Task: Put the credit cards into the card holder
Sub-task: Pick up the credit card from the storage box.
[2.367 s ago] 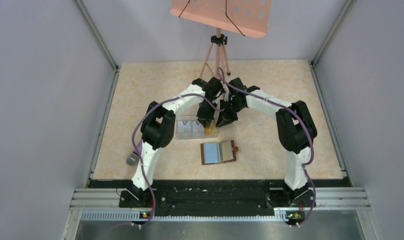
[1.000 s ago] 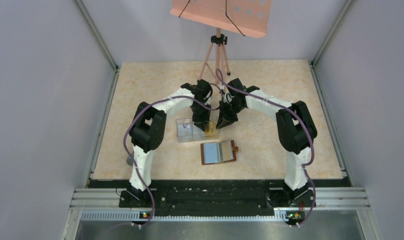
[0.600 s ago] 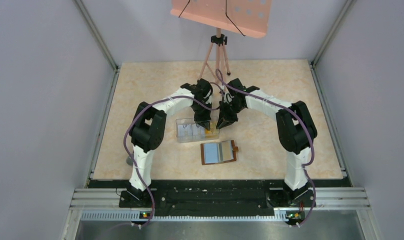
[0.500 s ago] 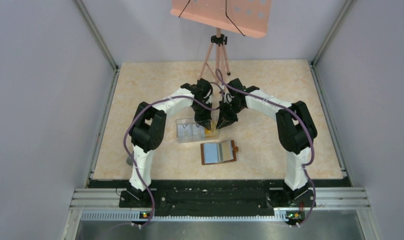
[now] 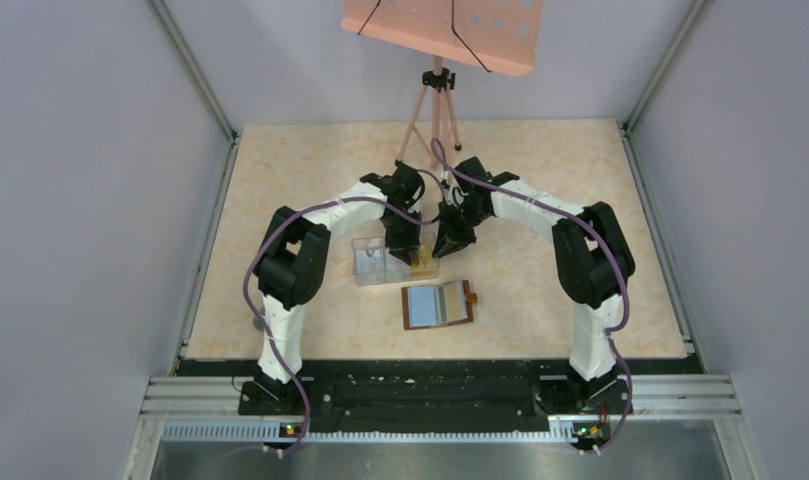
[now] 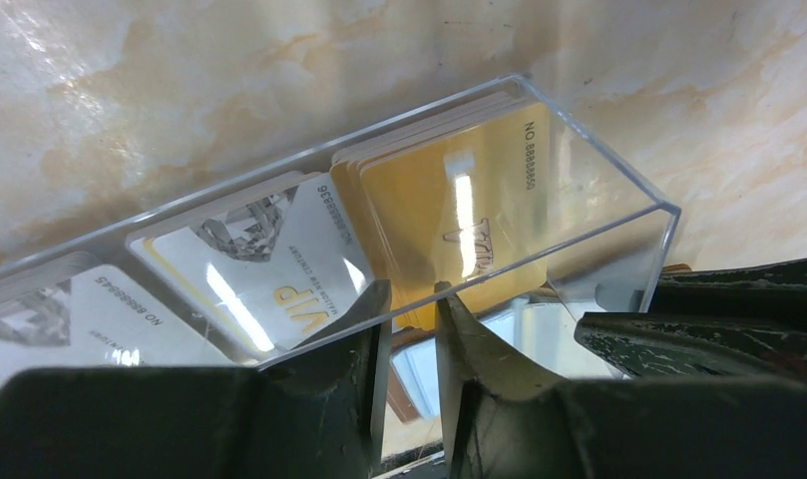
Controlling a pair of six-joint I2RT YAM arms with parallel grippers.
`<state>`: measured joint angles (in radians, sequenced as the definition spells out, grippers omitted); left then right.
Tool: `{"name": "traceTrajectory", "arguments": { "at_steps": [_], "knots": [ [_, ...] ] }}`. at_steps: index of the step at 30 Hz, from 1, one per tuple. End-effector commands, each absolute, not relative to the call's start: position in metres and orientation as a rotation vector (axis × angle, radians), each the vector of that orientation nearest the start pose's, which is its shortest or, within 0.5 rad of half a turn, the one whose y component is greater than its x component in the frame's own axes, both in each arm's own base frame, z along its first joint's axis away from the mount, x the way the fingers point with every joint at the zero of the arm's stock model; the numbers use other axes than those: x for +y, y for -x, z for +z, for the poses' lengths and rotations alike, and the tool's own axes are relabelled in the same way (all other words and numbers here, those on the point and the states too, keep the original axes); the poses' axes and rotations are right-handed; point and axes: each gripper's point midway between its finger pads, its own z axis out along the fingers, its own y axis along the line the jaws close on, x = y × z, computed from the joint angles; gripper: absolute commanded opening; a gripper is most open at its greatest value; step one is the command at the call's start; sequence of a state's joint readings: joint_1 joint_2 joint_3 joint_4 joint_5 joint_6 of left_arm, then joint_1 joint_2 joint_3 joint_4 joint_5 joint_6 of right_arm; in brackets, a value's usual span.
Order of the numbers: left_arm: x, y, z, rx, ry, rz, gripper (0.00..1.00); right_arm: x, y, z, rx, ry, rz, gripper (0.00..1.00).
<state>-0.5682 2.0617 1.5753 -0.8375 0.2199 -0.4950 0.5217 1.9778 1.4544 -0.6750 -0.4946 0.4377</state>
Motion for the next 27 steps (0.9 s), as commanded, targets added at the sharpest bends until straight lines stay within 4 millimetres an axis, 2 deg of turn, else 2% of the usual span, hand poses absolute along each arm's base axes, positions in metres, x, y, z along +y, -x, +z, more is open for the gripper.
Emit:
{"name": "traceTrajectory", "arguments": {
  "at_steps": [1,6,8,14,18,19,21,22,24,27],
  "knots": [
    [-0.283,-0.318,0.041,2.973,-0.186,-0.538,0.25,0.302,-0.303,0.097,2.824,0.33,0.995,0.0],
    [-0.297,-0.317,0.049,2.957,-0.246,-0.579,0.04,0.302,-0.301,0.096,2.826,0.332,0.998,0.0],
    [-0.3,-0.319,0.056,2.939,-0.261,-0.574,0.0,0.302,-0.302,0.096,2.825,0.329,0.996,0.0],
    [-0.301,-0.328,0.078,2.882,-0.265,-0.576,0.0,0.302,-0.302,0.097,2.825,0.329,0.997,0.0],
    [-0.301,-0.33,0.085,2.862,-0.259,-0.574,0.0,0.301,-0.302,0.097,2.825,0.33,0.997,0.0],
    [-0.299,-0.331,0.084,2.864,-0.25,-0.555,0.04,0.301,-0.302,0.097,2.824,0.331,0.999,0.0],
    [-0.293,-0.33,0.08,2.875,-0.222,-0.511,0.26,0.302,-0.301,0.096,2.826,0.331,0.998,0.0],
    [-0.289,-0.33,0.078,2.876,-0.207,-0.5,0.32,0.302,-0.301,0.097,2.825,0.334,0.998,0.0],
    [-0.285,-0.329,0.073,2.88,-0.166,-0.511,0.37,0.301,-0.301,0.097,2.824,0.332,0.995,0.0],
    [-0.28,-0.327,0.068,2.878,-0.107,-0.56,0.38,0.3,-0.301,0.097,2.824,0.332,0.992,0.0]
  ]
}}
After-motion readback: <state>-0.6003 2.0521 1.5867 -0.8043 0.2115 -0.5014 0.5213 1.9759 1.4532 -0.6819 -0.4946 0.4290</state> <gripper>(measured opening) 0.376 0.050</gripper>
